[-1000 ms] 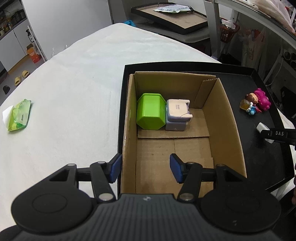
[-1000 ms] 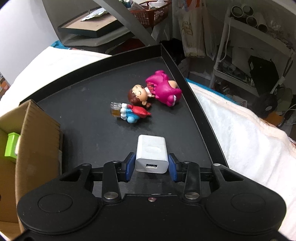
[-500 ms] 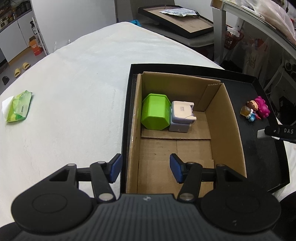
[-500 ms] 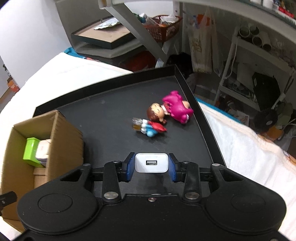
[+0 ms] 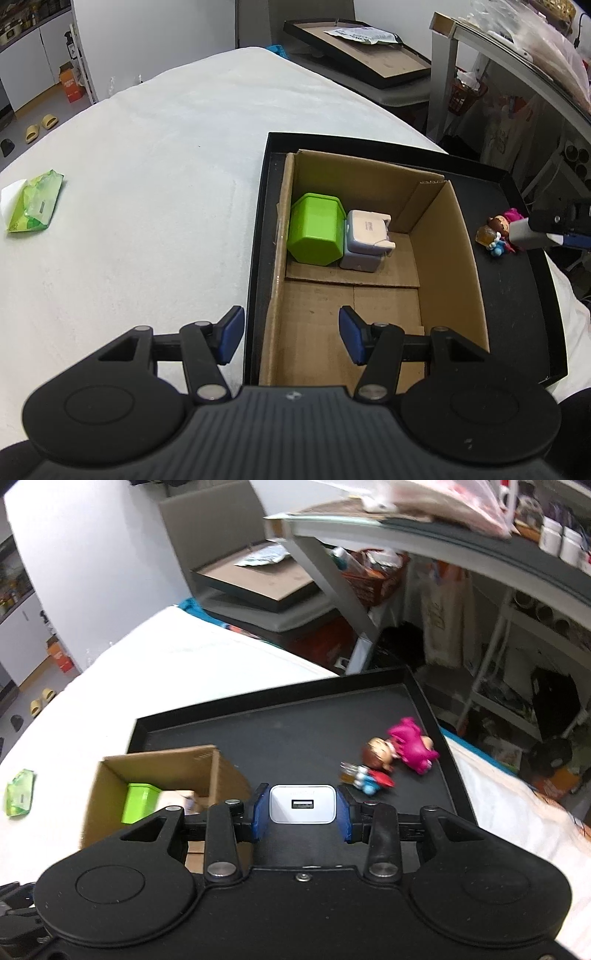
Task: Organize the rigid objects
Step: 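Lift the white charger with the right tool and carry it over the box, then open the right tool to drop the charger into the box, then move the right tool to the bottle-holding figurine and close on it, then lift the figurine with the right tool and carry it over the box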
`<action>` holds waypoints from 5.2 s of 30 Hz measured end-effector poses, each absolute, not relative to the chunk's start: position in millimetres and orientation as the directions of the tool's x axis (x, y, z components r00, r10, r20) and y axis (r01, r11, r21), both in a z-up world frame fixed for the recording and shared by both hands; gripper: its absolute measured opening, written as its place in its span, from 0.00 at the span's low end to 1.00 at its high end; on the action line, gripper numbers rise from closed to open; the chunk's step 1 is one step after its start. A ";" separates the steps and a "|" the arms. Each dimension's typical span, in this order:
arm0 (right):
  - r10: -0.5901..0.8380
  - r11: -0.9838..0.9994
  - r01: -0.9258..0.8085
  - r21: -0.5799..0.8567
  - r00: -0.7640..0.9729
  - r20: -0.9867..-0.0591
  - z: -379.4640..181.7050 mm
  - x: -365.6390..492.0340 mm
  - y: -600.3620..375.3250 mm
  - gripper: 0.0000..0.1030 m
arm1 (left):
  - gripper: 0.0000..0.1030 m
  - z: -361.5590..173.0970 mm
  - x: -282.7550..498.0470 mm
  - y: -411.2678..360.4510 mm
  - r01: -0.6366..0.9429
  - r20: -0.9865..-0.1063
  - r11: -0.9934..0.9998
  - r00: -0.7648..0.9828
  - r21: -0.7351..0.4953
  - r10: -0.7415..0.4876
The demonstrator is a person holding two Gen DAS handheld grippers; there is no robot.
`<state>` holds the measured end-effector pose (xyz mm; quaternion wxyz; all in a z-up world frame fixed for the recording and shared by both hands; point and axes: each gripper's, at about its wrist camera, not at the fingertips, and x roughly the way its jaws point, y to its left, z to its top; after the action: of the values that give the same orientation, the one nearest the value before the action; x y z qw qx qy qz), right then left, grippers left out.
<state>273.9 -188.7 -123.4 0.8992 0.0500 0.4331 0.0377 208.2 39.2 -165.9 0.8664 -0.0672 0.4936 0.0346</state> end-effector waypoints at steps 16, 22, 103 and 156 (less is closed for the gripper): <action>0.153 0.988 -0.106 0.112 0.600 -0.785 -110.1 281.3 -132.0 0.35 | 0.49 -173.9 211.4 54.1 -0.127 -0.863 0.979 0.499 -0.161 -0.077; 0.141 0.989 -0.127 0.081 0.581 -0.802 -115.1 287.3 -115.6 0.35 | 0.21 -180.0 213.1 60.4 -0.140 -0.874 0.973 0.476 -0.185 -0.098; 0.058 0.979 0.119 0.168 0.625 -0.779 -228.6 296.4 -245.8 0.85 | 0.49 -168.7 215.2 29.0 -0.124 -0.860 0.992 0.505 0.006 0.069; -0.034 0.997 0.074 0.020 0.665 -0.746 -212.3 294.9 -228.4 0.58 | 0.54 -172.6 232.8 6.8 -0.113 -0.856 0.992 0.507 0.054 0.104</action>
<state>294.9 -228.4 -212.3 0.9122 0.0244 0.4079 -0.0295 232.8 6.8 -172.6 0.8680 -0.0043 0.4926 0.0625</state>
